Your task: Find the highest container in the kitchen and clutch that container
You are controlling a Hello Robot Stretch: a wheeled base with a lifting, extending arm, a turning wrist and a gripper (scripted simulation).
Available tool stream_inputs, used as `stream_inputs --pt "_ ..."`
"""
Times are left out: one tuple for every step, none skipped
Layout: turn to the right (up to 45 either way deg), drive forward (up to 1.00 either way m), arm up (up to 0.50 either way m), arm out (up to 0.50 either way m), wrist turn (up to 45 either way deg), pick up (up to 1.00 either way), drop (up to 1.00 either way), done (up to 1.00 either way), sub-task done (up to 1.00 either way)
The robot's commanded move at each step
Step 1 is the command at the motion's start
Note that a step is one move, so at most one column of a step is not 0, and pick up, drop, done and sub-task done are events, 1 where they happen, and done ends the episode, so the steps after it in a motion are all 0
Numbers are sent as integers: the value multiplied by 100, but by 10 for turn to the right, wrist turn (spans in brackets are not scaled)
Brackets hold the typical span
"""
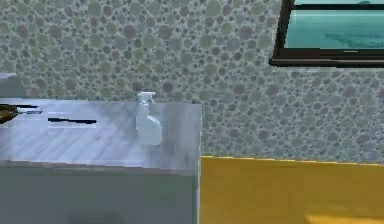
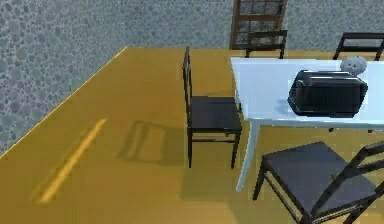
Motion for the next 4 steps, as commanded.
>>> stream_inputs --pt "-450 0 0 0 0 0 0 0 0" --pt "-450 0 0 0 0 0 0 0 0" --pt "-120 0 0 0 0 0 0 0 0" --pt "0 0 50 0 0 0 0 0 0"
